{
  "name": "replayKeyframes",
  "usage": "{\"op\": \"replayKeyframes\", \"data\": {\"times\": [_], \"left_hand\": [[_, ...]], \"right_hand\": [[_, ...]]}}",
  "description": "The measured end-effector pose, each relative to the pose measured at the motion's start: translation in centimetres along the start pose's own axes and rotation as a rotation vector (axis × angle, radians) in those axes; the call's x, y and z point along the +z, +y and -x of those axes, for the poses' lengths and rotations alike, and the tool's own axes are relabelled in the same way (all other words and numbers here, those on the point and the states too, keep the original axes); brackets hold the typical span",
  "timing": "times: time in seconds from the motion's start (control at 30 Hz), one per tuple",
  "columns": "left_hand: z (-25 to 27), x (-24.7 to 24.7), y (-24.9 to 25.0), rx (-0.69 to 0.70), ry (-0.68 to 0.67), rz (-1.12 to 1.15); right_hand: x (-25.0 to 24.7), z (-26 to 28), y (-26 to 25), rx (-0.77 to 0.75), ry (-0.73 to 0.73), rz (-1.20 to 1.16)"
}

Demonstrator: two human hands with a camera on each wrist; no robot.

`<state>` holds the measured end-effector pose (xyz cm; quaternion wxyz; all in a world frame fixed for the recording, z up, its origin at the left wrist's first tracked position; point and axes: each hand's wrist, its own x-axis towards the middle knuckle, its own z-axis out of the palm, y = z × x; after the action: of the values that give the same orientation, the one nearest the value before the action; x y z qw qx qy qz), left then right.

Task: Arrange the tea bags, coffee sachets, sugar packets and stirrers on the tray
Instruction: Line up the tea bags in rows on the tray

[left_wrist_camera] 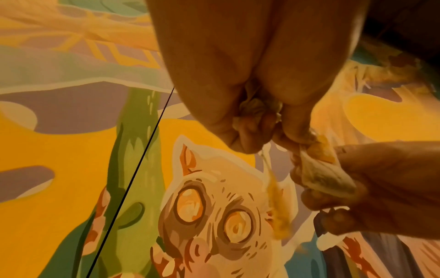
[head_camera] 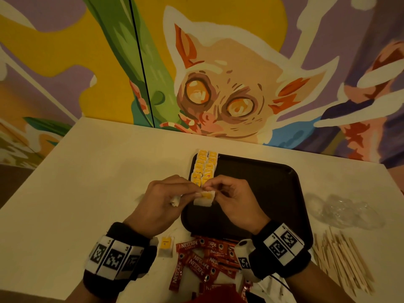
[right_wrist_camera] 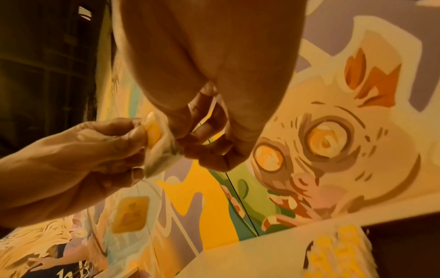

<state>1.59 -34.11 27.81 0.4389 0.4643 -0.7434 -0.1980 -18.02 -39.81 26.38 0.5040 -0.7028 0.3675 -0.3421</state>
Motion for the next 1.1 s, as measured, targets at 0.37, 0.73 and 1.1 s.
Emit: {"op": "replayKeyframes", "data": {"times": [0.37,0.73,1.1], "left_hand": [[1.0,0.9,-0.7,-0.107,0.129,-0.143],[3.5,2.4,-4.3,-0.447,0.030,-0.140],[4.5,3.0,-5.6,-0.821,0.208,0.361]], "right_hand": [[1.8,2.1,0.8,0.146,-0.030,-0.179],[2.4,-0.3,8.1,0.402,0.098,0.105],[2.7,-5.6,15.2,0.651,0.157,0.366]]}}
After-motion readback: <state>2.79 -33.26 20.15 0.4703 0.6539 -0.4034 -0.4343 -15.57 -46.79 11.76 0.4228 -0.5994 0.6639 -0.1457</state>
